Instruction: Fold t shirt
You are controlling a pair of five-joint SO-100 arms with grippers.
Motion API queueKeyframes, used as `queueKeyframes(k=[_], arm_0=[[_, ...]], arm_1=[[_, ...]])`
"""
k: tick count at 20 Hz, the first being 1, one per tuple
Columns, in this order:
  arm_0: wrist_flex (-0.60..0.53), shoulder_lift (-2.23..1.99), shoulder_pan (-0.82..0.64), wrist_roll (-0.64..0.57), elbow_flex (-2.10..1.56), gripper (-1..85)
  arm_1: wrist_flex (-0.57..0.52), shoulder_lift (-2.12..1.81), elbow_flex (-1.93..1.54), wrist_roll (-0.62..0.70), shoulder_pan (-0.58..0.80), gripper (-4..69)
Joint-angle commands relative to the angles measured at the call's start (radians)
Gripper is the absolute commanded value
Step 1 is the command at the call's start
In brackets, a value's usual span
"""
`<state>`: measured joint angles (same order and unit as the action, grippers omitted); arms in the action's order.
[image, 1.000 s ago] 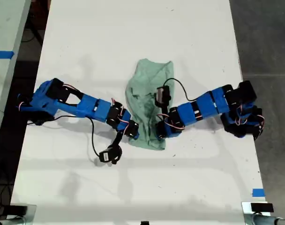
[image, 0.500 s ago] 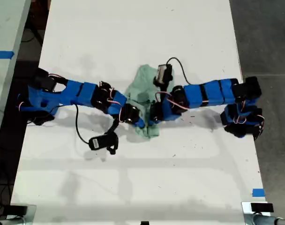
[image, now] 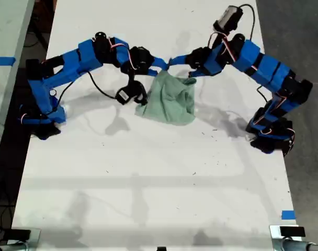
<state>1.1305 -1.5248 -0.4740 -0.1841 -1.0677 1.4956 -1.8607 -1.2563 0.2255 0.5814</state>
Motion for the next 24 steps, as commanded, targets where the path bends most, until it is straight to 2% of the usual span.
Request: queueKeyframes(k=[1,4,5,6,9,13,15,17,20,21,22,24], arm_0=[[0.015,-0.163,-0.094,-0.037,0.043,15.1],[0.072,-0.316,-0.175,-0.040,0.034,12.8],[0.095,-0.373,-0.193,-0.040,0.032,10.6],[0.112,-0.445,-0.198,-0.043,0.021,-0.1],[0.201,-0.683,-0.137,-0.038,-0.008,-0.2],[0.173,-1.049,0.176,0.040,-0.278,-0.2],[0.078,-1.157,0.327,0.110,-0.615,-0.2],[-0.067,-1.201,0.451,0.164,-0.989,-0.2],[-0.253,-1.333,0.482,0.206,-1.473,-0.2],[-0.288,-1.422,0.485,0.230,-1.618,-0.2],[-0.310,-1.560,0.486,0.244,-1.773,-0.2],[-0.247,-1.919,0.491,0.301,-2.065,-0.2]], arm_1=[[0.037,-0.183,-0.035,0.020,0.110,34.9],[0.061,-0.339,-0.087,0.014,0.150,30.0],[0.084,-0.388,-0.091,0.018,0.155,24.8],[0.114,-0.442,-0.091,0.017,0.155,0.5],[0.209,-0.655,-0.097,0.028,0.112,-0.4],[0.219,-0.928,-0.279,0.035,-0.097,-0.3],[0.114,-1.049,-0.568,0.043,-0.229,-0.3],[-0.015,-1.149,-0.893,0.037,-0.331,-0.3],[-0.178,-1.477,-1.370,-0.011,-0.411,-0.3],[-0.166,-1.654,-1.500,-0.029,-0.416,-0.3],[-0.147,-1.647,-1.540,-0.040,-0.426,-0.3],[-0.163,-1.646,-1.649,-0.046,-0.440,-0.3]])
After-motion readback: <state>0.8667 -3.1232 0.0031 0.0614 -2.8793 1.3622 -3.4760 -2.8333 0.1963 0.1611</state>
